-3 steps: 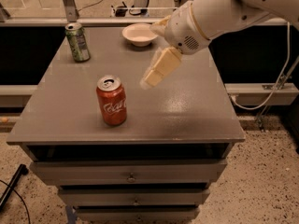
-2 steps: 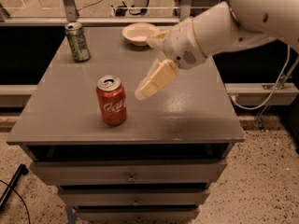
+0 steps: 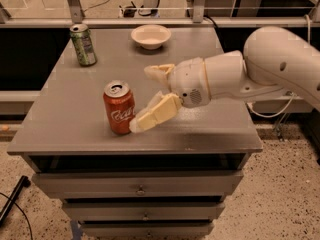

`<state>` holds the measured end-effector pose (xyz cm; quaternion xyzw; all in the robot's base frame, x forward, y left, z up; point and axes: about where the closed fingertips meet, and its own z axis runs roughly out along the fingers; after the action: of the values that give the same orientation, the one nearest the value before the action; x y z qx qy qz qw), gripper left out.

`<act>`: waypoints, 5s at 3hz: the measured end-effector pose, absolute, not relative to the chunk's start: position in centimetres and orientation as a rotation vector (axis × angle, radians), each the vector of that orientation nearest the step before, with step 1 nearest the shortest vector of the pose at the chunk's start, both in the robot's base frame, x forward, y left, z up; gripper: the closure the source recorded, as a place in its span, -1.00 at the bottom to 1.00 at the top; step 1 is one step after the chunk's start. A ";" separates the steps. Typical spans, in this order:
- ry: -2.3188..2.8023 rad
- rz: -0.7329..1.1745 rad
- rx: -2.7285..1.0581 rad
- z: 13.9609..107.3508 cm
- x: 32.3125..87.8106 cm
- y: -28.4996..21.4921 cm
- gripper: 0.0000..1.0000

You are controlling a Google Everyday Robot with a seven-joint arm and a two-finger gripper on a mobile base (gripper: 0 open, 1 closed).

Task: Knock coke can over

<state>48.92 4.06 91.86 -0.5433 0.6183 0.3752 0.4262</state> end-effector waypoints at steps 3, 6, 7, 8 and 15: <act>1.454 0.853 -1.299 88.4 49.0 7.6 -1.00; 1.480 0.930 -1.181 86.5 50.4 9.7 0.12; 1.462 0.957 -1.147 86.9 50.8 10.2 0.50; 1.467 0.938 -1.188 88.8 51.7 10.1 0.95; 2.156 0.040 -2.207 89.6 59.4 -2.0 1.00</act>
Offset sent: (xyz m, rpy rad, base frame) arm 0.0021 0.0351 -0.0316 0.0678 -0.1615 -0.0630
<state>59.41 -2.01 89.61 -0.7150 0.6985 0.0129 0.0282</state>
